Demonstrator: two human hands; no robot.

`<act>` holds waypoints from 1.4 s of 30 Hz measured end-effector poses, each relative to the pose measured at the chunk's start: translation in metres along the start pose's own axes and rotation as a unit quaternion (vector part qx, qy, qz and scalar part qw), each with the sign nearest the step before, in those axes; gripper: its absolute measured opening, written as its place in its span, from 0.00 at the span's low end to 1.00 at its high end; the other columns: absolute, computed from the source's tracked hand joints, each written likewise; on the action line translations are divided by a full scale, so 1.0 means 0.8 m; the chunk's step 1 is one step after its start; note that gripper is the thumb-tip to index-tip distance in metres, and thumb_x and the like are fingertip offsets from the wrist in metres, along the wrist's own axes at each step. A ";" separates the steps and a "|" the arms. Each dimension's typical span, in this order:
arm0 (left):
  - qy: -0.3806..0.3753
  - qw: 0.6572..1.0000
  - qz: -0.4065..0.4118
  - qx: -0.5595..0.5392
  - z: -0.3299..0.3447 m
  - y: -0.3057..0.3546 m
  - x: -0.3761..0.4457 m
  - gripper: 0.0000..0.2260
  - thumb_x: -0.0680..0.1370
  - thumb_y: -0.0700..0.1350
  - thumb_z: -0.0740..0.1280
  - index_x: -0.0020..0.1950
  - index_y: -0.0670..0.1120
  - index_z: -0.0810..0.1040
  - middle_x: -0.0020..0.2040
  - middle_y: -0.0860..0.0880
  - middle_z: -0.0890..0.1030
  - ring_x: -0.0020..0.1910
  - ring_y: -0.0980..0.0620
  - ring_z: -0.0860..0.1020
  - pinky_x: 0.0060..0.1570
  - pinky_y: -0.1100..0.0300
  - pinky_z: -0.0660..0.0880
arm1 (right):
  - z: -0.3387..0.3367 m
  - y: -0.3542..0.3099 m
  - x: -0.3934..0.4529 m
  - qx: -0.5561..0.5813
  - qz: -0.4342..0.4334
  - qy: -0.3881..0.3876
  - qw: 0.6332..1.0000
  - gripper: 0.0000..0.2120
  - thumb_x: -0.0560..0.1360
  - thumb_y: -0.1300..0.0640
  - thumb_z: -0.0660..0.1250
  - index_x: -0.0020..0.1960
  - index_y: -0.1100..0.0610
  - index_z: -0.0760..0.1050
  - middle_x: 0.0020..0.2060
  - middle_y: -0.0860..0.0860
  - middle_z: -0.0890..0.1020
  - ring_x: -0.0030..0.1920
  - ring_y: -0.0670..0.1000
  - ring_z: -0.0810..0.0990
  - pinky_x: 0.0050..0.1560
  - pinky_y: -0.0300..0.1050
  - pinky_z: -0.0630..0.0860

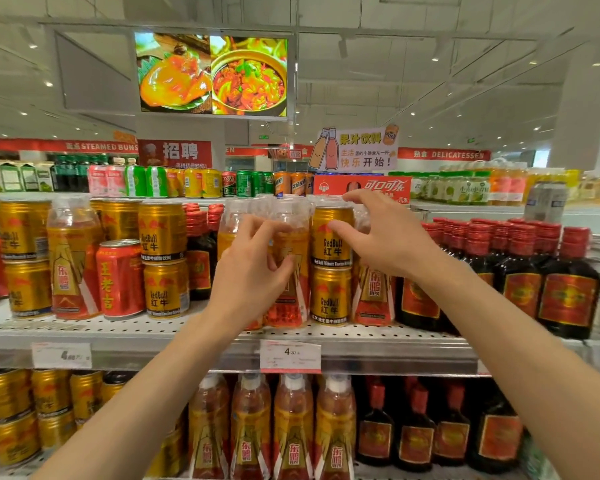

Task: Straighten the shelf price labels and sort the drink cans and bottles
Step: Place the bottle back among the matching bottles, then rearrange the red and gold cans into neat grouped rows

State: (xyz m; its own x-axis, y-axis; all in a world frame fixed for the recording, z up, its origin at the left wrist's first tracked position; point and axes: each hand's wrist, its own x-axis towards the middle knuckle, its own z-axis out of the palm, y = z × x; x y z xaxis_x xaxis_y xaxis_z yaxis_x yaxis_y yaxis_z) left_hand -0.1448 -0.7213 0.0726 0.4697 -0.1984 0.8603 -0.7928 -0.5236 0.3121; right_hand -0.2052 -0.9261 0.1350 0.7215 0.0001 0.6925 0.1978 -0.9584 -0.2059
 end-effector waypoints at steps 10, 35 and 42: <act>-0.016 0.999 0.002 -0.031 0.003 -0.004 -0.001 0.16 0.77 0.42 0.74 0.62 0.54 0.77 0.47 0.55 0.75 0.36 0.58 0.79 0.43 0.51 0.81 | -0.009 -0.008 0.028 0.051 0.048 -0.069 0.995 0.17 0.78 0.39 0.68 0.59 0.49 0.73 0.62 0.47 0.77 0.28 0.44 0.84 0.38 0.41 0.79; -0.076 0.978 -0.104 -0.166 0.009 0.030 -0.042 0.19 0.82 0.58 0.65 0.73 0.57 0.73 0.56 0.57 0.79 0.49 0.58 0.81 0.48 0.63 0.78 | -0.009 -0.003 -0.034 0.379 0.144 0.053 0.913 0.16 0.76 0.44 0.73 0.46 0.56 0.73 0.36 0.48 0.84 0.26 0.48 0.79 0.26 0.33 0.71; -0.125 0.934 -0.187 -0.279 0.015 0.050 -0.080 0.19 0.82 0.58 0.61 0.72 0.56 0.73 0.54 0.52 0.84 0.47 0.54 0.85 0.36 0.61 0.80 | 0.002 -0.005 -0.085 0.465 0.168 0.040 0.868 0.17 0.78 0.46 0.71 0.50 0.62 0.74 0.36 0.54 0.84 0.23 0.49 0.77 0.23 0.37 0.72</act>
State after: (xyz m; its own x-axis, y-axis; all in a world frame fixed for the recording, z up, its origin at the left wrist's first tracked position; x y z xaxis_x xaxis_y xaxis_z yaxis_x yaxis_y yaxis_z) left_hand -0.2021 -0.7391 0.0252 0.7744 -0.3126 0.5500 -0.6016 -0.0950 0.7931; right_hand -0.2538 -0.9220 0.0875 0.8013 -0.2894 0.5236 0.4627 -0.2550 -0.8490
